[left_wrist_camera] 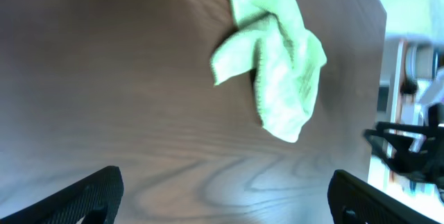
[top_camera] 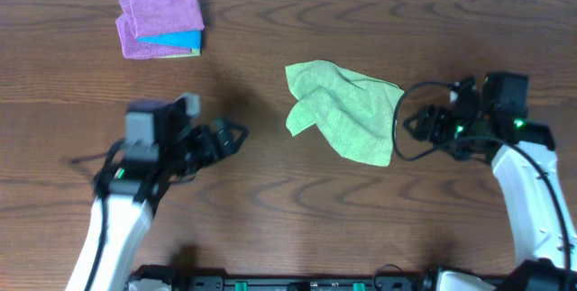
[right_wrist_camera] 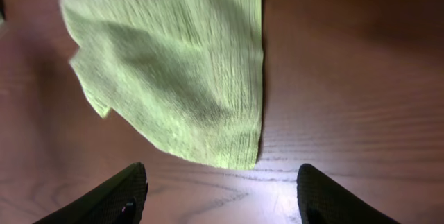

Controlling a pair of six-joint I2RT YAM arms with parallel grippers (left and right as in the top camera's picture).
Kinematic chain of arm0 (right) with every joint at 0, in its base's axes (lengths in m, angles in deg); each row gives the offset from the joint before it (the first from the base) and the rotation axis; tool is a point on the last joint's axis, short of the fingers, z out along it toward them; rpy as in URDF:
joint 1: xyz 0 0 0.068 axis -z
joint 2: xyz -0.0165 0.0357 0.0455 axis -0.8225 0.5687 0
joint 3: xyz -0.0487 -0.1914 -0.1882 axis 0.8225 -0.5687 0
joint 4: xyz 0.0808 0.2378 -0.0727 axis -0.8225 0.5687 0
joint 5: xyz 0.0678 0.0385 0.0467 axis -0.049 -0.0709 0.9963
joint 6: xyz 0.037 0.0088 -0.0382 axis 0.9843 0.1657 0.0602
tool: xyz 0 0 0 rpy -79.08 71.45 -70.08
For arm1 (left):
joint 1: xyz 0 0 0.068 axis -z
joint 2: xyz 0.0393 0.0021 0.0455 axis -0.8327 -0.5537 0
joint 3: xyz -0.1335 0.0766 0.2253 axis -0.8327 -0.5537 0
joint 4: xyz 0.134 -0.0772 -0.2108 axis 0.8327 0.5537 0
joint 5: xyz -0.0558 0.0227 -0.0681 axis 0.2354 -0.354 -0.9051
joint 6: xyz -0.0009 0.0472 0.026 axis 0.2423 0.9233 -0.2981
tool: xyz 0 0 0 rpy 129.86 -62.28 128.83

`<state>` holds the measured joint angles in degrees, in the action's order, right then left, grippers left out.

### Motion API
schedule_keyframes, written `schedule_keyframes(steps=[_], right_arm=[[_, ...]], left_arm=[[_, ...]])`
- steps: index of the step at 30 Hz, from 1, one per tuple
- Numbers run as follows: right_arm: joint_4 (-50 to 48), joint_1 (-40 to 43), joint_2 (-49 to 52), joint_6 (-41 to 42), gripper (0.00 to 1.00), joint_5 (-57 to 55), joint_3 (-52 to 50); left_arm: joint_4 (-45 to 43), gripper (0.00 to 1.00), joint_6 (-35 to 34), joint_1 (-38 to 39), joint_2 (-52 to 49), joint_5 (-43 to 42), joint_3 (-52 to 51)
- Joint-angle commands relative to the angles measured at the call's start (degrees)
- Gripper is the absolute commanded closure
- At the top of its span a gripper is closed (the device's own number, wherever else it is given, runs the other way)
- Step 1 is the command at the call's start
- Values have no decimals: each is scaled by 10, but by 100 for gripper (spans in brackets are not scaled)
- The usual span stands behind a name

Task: Fold the cloth
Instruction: 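Move the left gripper to the cloth's left corner, right gripper to right edge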

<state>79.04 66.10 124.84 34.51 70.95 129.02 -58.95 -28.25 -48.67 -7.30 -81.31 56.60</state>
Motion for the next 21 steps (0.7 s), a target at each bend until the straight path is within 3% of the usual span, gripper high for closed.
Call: schedule_keyframes(steps=[1, 8, 21], right_arm=[[-17, 5, 1, -8, 31, 25, -38], [-25, 5, 1, -8, 31, 26, -56], [-33, 5, 1, -8, 30, 42, -56]], left_arm=[[-40, 5, -24, 31, -64, -10, 23], [-155, 5, -177, 47, -172, -20, 23], [-363, 5, -290, 100, -356, -62, 23]])
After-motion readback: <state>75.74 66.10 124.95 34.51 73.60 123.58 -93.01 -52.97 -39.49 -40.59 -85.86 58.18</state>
